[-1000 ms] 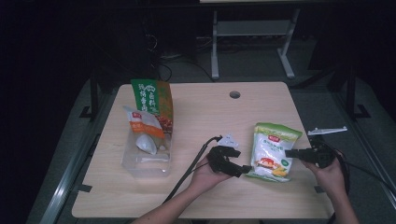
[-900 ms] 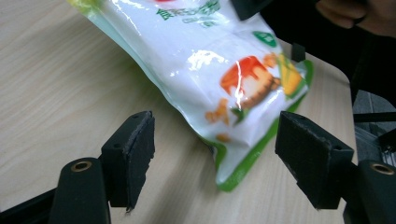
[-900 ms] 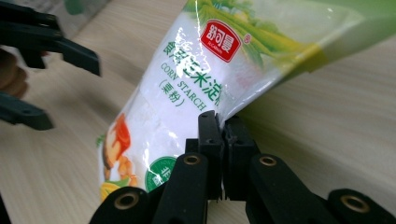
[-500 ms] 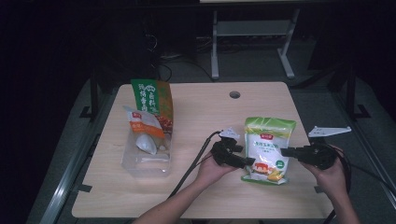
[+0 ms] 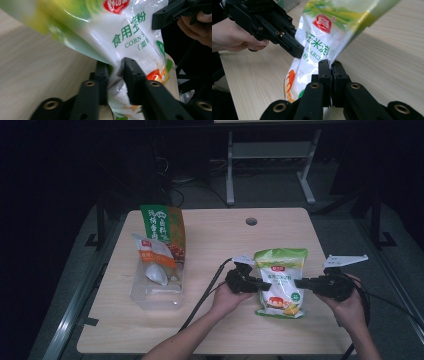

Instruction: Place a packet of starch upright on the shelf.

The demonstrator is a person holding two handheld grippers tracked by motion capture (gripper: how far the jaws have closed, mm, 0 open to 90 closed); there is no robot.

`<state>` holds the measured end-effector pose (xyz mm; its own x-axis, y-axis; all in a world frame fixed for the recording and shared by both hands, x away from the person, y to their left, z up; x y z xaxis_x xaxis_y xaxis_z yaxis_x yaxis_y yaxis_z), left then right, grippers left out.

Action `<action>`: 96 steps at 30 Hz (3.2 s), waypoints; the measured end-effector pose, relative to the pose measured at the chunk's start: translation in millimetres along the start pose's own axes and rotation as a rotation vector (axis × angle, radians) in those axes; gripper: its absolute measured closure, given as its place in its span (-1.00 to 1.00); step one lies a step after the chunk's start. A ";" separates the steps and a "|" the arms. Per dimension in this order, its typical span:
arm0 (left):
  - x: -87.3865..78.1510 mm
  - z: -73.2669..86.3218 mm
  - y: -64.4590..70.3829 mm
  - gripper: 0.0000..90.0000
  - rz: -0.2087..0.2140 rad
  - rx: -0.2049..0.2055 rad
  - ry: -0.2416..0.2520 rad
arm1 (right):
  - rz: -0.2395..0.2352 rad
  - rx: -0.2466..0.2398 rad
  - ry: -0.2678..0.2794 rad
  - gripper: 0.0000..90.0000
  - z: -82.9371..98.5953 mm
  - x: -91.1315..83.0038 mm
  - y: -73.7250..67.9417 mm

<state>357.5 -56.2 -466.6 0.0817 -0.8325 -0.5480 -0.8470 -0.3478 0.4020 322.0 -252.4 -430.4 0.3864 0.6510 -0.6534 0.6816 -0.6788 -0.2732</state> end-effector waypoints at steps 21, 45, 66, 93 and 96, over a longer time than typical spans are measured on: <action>-23.8 1.7 3.9 0.91 -0.153 0.142 0.000 | -0.085 0.040 -0.009 0.77 -11.2 26.5 3.3; -40.1 10.1 3.8 0.74 -0.165 0.149 0.004 | -0.103 -0.004 -0.057 0.95 -30.0 43.0 -13.7; -71.0 29.2 8.1 0.19 -0.192 0.142 0.016 | -0.081 -0.022 -0.014 0.97 -40.6 29.8 -29.0; -115.9 78.2 37.7 -0.15 -0.183 0.222 -0.004 | -0.056 -0.087 0.001 0.97 -87.3 40.8 -63.1; -120.9 82.8 41.2 -0.16 -0.183 0.221 0.010 | -0.065 -0.092 0.003 0.97 -93.0 43.8 -67.6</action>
<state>269.2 65.9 -444.5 0.2479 -0.7691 -0.5890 -0.9116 -0.3910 0.1269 350.7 -146.4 -374.8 0.3412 0.6938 -0.6342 0.7591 -0.6013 -0.2493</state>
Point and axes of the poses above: each handheld gripper's, and its own axes: x roughly forward along the jaws, z roughly out of its underside, y roughly to its right, the point moved 6 cm from there along x, roughly forward along the jaws, and after that the axes turned 4 degrees about -y, right-handed, at the moved point
